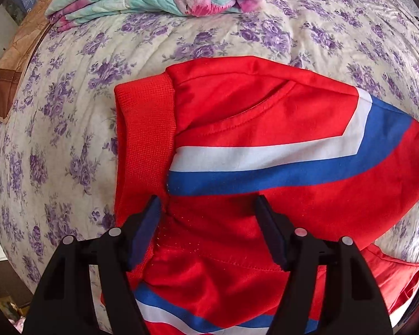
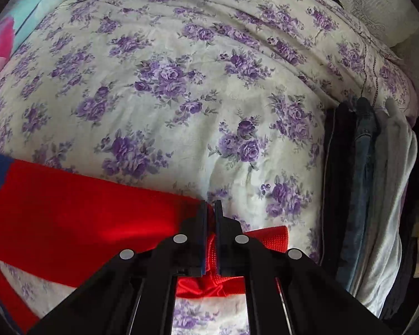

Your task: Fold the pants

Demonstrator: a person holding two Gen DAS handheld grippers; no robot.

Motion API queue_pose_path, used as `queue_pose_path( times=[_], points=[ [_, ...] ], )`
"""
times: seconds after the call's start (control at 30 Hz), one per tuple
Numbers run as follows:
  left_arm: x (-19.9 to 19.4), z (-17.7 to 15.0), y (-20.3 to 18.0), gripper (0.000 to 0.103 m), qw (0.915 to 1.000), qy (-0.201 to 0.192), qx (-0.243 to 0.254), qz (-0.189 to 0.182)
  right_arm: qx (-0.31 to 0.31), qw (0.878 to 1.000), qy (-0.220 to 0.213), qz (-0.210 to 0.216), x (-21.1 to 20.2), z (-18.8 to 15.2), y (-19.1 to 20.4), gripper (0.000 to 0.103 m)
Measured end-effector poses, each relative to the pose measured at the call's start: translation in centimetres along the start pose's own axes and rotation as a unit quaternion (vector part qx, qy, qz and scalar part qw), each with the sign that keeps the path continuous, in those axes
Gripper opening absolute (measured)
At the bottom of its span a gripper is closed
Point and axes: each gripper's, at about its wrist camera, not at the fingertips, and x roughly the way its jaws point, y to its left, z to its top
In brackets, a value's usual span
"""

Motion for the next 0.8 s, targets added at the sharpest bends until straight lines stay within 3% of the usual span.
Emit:
queue_pose_path(
  times=[0.1, 0.17, 0.3, 0.37, 0.47, 0.6, 0.7, 0.8],
  points=[
    [0.4, 0.2, -0.6, 0.073, 0.9999, 0.001, 0.01, 0.007, -0.007, 1.0, 0.0, -0.023, 0.5, 0.0, 0.6, 0.01],
    [0.5, 0.4, -0.7, 0.074, 0.9999, 0.002, 0.01, 0.009, -0.001, 1.0, 0.0, -0.017, -1.1, 0.2, 0.1, 0.023],
    [-1.2, 0.1, -0.3, 0.072, 0.9996, -0.001, -0.019, -0.02, 0.014, 0.996, -0.089, -0.005, -9.9, -0.7, -1.3, 0.049],
    [-3.3, -0.2, 1.1, 0.072, 0.9988, -0.016, -0.038, -0.027, 0.013, 0.991, -0.133, 0.002, -14.8, -2.3, -1.3, 0.073],
    [-6.1, -0.6, 3.2, 0.072, 0.9965, -0.043, -0.064, -0.033, 0.008, 0.985, -0.172, 0.03, -20.2, -5.7, -0.6, 0.083],
    [-8.5, -1.2, 5.8, 0.072, 0.9948, -0.065, -0.076, -0.019, 0.017, 0.981, -0.177, 0.077, -22.6, -11.8, 1.7, 0.087],
    [-9.1, -1.0, 7.5, 0.074, 0.9954, -0.071, -0.063, -0.014, 0.039, 0.982, -0.151, 0.108, -21.5, -16.0, 4.1, 0.087],
    [-8.5, -0.1, 8.2, 0.076, 0.997, -0.071, -0.018, -0.026, 0.056, 0.981, -0.11, 0.151, -19.3, -19.1, 7.1, 0.087]
  ],
)
